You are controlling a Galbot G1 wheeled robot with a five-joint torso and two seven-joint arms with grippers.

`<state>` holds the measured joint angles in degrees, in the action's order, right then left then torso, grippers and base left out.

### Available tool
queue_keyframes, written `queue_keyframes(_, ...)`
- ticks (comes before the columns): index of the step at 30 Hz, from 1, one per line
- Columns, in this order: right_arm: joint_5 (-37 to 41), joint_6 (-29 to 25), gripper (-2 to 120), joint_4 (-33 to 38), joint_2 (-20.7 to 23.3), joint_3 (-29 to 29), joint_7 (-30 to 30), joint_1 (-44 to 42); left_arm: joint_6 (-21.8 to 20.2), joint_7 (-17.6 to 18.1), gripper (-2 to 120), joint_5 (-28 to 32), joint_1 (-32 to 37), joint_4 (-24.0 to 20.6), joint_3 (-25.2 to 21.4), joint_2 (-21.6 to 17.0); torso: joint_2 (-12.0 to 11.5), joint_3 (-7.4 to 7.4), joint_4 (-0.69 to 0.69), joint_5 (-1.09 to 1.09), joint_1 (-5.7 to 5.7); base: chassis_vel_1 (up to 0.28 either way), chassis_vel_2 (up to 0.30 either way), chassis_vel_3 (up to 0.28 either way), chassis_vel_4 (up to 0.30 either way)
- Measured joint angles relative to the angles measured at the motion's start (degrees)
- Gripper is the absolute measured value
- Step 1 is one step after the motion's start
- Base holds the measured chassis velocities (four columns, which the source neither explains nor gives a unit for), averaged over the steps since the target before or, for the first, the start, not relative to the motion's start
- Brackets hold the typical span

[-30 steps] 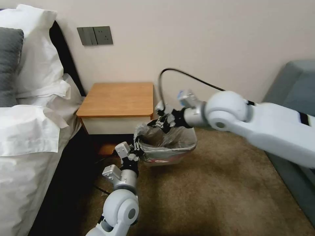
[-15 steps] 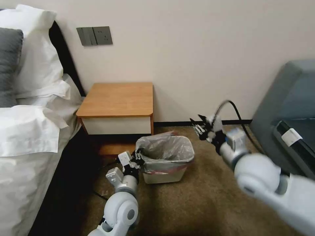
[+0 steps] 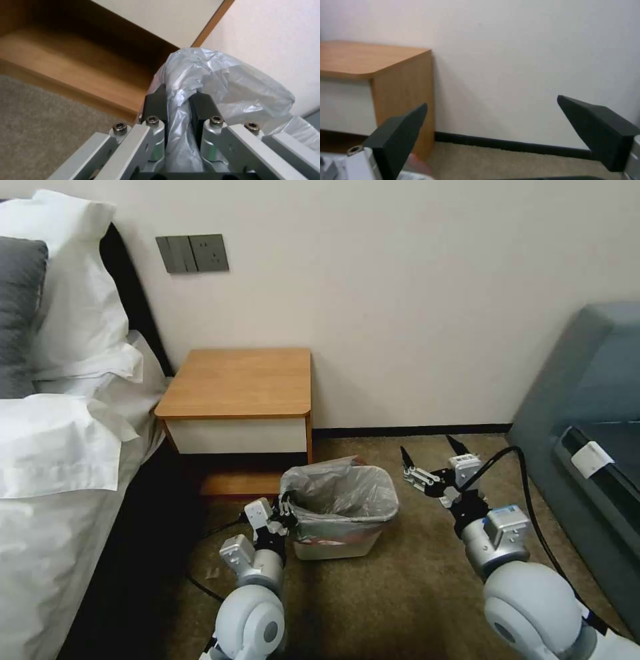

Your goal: Pick up the garbage bag from the table and place it over the trash can.

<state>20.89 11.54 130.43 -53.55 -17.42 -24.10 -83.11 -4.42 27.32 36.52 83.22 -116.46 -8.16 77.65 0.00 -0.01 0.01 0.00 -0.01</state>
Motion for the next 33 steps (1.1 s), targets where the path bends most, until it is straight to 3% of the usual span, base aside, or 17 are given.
queue_keyframes(5, -2.1, -0.8, 100, 0.5, -4.5, -2.7, 1.2, -3.9, 0.4, -0.4, 10, -1.0, 1.5, 0.0, -0.3, -0.1, 0.0, 0.00, -0.02, 0.00, 0.00, 0.000, 0.000, 0.000, 0.000)
queue_keyframes(14, -2.5, -1.2, 100, 0.1, -5.9, -3.7, 1.6, -4.1, -0.6, -0.2, 10, -1.8, 1.8, 1.0, 0.1, 0.4, 0.0, 0.00, -0.01, 0.00, 0.00, 0.000, 0.000, 0.000, 0.000)
queue_keyframes(24, -1.7, -1.1, 100, 0.1, -5.8, -4.1, 1.6, -3.6, -0.4, -0.1, 42, -2.5, 0.7, 3.5, 0.0, -0.4, 0.0, 0.00, -0.01, 0.01, 0.00, 0.000, 0.000, 0.000, 0.000)
queue_keyframes(27, -1.3, -1.0, 100, 0.1, -5.7, -4.2, 1.6, -3.2, -0.4, 0.2, 59, -2.8, 0.9, 3.6, 0.1, -0.3, 0.0, 0.01, -0.01, 0.00, 0.00, 0.000, 0.000, 0.000, 0.000)
queue_keyframes(33, -0.6, -0.8, 100, 0.0, -5.7, -3.8, 1.4, -2.5, -0.6, 0.9, 79, -4.7, 1.4, 3.2, 0.1, -0.5, 0.0, 0.00, -0.02, 0.00, 0.01, 0.000, 0.000, 0.000, 0.000)
